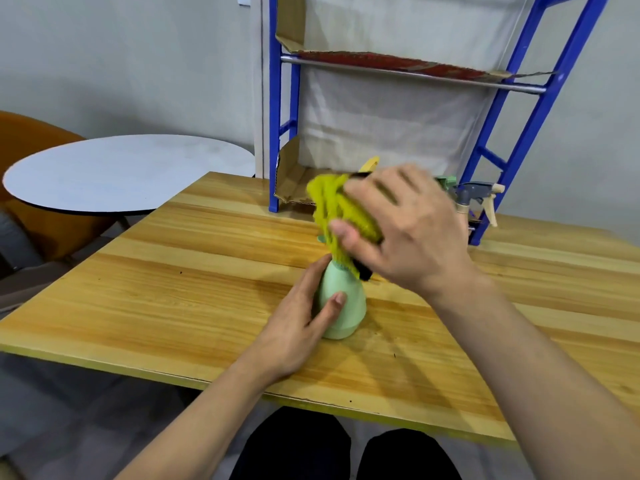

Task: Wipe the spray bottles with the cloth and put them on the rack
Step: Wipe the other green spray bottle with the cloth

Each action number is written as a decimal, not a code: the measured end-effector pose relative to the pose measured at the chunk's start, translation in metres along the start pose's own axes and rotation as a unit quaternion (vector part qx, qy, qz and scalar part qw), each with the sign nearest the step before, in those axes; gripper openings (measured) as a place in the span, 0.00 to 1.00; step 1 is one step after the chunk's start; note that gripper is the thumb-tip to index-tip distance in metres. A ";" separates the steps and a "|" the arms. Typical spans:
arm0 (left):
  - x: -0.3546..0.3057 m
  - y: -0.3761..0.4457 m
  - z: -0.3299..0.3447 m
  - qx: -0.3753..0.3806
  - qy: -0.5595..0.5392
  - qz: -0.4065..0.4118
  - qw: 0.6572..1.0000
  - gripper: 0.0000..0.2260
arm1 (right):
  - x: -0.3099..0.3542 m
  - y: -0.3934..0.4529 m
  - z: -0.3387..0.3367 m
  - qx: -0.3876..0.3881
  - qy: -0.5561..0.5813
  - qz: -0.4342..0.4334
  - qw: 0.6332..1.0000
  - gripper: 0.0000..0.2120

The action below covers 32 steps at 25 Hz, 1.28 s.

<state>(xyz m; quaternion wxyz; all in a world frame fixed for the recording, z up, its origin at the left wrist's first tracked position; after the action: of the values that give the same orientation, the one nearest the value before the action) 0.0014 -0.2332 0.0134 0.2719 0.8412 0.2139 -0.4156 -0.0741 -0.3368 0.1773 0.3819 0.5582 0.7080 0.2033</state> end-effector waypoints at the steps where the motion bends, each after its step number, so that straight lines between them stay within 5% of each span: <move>1: -0.001 0.001 0.000 -0.002 -0.001 0.002 1.000 0.27 | 0.005 -0.001 0.013 0.044 -0.002 -0.031 0.999 0.28; 6: -0.001 0.005 0.001 -0.008 0.005 0.010 1.000 0.23 | 0.009 0.010 0.029 0.068 0.018 -0.032 0.997 0.24; 10: 0.000 0.003 0.000 -0.001 0.017 -0.004 1.000 0.29 | 0.004 0.022 0.033 0.043 0.063 0.115 0.990 0.21; 12: -0.004 0.000 0.000 0.005 0.016 0.001 1.000 0.29 | -0.021 0.023 0.035 0.016 0.237 0.277 0.931 0.26; 13: -0.006 -0.002 0.000 0.010 0.013 0.005 1.000 0.29 | -0.036 0.020 0.031 -0.030 0.339 0.371 0.864 0.26; 14: -0.008 -0.002 0.001 0.017 0.013 0.007 1.000 0.29 | -0.048 0.014 0.024 -0.085 0.386 0.445 0.804 0.26; 15: -0.009 -0.002 0.001 0.023 0.013 0.007 1.000 0.30 | -0.054 0.009 0.014 -0.120 0.385 0.471 0.784 0.25; 17: -0.009 -0.002 0.000 0.026 0.011 0.006 1.000 0.29 | -0.049 0.009 0.001 -0.095 0.335 0.378 0.858 0.20; 20: -0.009 0.000 0.001 0.010 -0.004 0.013 1.000 0.25 | -0.005 0.014 0.011 0.091 0.158 0.151 0.972 0.19; 22: -0.009 0.001 0.000 -0.003 -0.007 0.021 1.000 0.22 | 0.011 0.013 0.030 0.121 0.059 0.102 0.986 0.21; 25: -0.008 0.001 -0.001 -0.005 0.003 0.020 1.000 0.23 | 0.010 0.018 0.027 0.026 0.065 0.155 0.985 0.20; 27: -0.009 0.000 0.000 0.001 0.012 0.020 1.000 0.22 | -0.012 0.017 0.024 -0.037 0.252 0.265 0.930 0.22; 29: -0.009 -0.001 0.000 0.006 0.011 0.017 1.000 0.25 | -0.037 0.005 0.021 -0.141 0.429 0.397 0.799 0.20; 30: -0.009 -0.001 0.001 0.009 0.011 0.015 1.000 0.26 | -0.041 -0.005 0.018 -0.164 0.433 0.434 0.773 0.19; 32: -0.009 -0.002 0.000 0.006 0.008 0.013 1.000 0.27 | -0.036 -0.021 0.014 -0.150 0.390 0.417 0.807 0.17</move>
<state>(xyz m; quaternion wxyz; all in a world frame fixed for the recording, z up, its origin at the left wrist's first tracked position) -0.0048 -0.2328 0.0199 0.2703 0.8489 0.2020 -0.4069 -0.0735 -0.3790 0.1653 0.0309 0.6089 0.4571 0.6476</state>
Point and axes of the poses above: each hand's wrist, its own y-axis towards the middle knuckle, its own z-axis out of the palm, x = y × z, the point moved 6 cm from there along y, towards the middle knuckle, and after that the axes turned 8 degrees about x, right-handed, at the moved point
